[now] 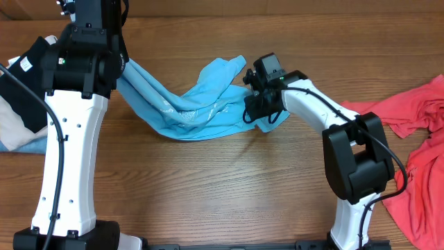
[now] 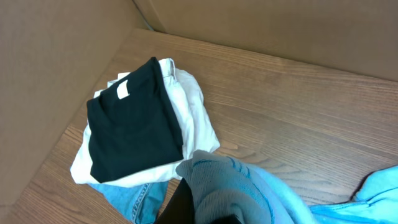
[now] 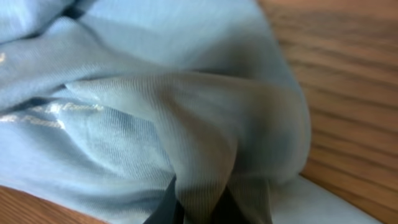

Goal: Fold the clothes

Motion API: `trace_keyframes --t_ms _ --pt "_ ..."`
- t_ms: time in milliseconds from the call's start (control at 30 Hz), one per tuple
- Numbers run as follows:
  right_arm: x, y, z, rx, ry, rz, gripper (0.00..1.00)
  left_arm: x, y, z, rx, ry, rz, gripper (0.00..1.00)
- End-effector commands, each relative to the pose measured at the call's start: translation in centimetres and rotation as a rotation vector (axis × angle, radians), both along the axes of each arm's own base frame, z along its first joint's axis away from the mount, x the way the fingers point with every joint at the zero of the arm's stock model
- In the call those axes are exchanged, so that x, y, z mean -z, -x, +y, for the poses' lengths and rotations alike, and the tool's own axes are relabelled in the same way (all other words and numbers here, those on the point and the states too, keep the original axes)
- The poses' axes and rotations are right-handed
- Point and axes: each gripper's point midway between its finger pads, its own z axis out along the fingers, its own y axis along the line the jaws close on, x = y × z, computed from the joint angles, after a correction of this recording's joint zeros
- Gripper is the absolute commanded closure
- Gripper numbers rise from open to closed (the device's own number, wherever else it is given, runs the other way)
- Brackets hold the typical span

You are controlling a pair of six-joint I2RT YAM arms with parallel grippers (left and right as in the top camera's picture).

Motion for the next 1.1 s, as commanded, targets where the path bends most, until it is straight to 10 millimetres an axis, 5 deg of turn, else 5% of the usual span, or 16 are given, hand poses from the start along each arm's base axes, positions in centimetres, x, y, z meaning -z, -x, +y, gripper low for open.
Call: trace_keyframes --t_ms 0,133,233,300,500,633,767,967,1067 --pt "-10.6 -5.6 -1.5 0.088 0.018 -0.295 0.96 -1.1 0.3 -0.2 0.007 0.007 -0.031 0.96" --pt "-20.1 -9.4 -4.1 0.192 0.076 -0.554 0.96 -1.1 0.3 -0.2 0.007 0.007 -0.031 0.96" --pt "-23.2 -11.0 -4.7 0.188 0.078 -0.656 0.96 -1.1 0.3 -0.2 0.007 0.007 -0.031 0.96" --pt "-22.7 -11.6 -4.9 0.185 0.06 -0.651 0.96 -1.1 0.3 -0.2 0.007 0.007 -0.03 0.96" --pt "-16.2 -9.9 -5.1 0.146 0.109 -0.438 0.96 -1.0 0.4 -0.2 0.007 0.006 -0.025 0.96" --pt "-16.0 -7.0 -6.2 0.139 0.148 -0.337 0.96 -1.1 0.3 -0.2 0.007 0.006 -0.027 0.96" --pt "-16.8 -2.0 -7.8 0.11 0.201 -0.205 0.96 -1.1 0.3 -0.2 0.006 0.006 -0.027 0.96" --pt "-14.0 4.3 -9.1 0.033 0.266 0.062 0.96 -1.0 0.4 -0.2 0.006 0.006 -0.026 0.96" --pt "-13.0 4.9 -9.1 0.019 0.265 0.095 0.96 -1.0 0.4 -0.2 0.006 0.006 -0.026 0.96"
